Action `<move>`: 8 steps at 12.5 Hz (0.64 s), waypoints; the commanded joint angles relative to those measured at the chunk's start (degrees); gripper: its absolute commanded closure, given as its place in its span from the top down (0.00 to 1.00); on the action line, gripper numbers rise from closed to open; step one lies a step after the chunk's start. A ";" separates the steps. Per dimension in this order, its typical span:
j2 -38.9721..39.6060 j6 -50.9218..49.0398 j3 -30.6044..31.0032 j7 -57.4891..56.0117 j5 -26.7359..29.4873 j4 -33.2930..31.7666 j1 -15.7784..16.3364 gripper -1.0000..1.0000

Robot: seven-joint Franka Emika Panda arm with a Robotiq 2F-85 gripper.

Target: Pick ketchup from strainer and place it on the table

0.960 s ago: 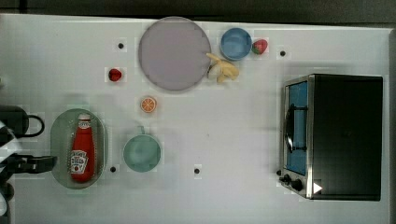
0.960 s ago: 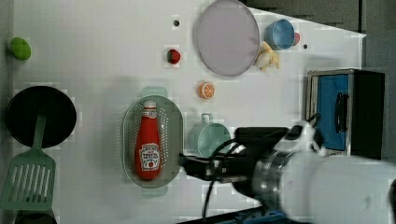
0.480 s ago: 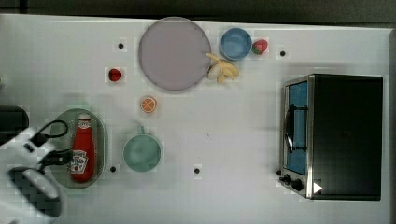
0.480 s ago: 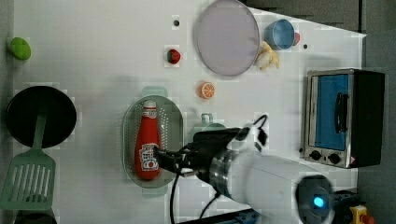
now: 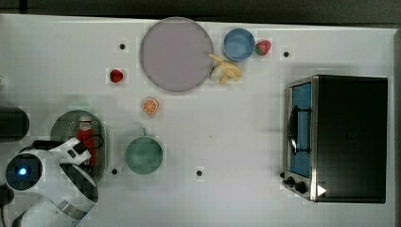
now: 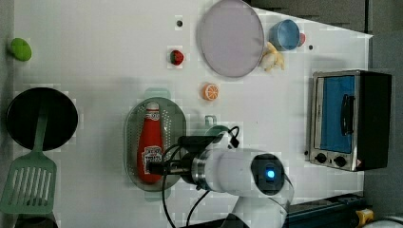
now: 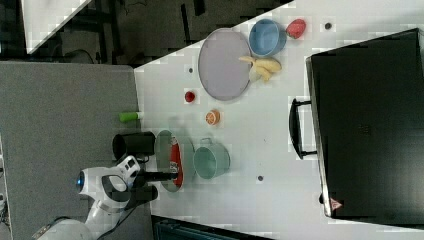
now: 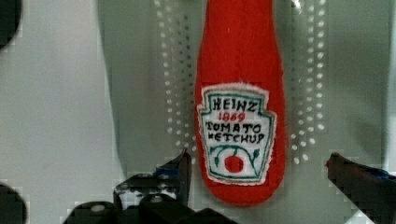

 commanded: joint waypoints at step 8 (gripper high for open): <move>11.05 5.53 -5.95 13.08 -14.84 6.44 5.18 0.96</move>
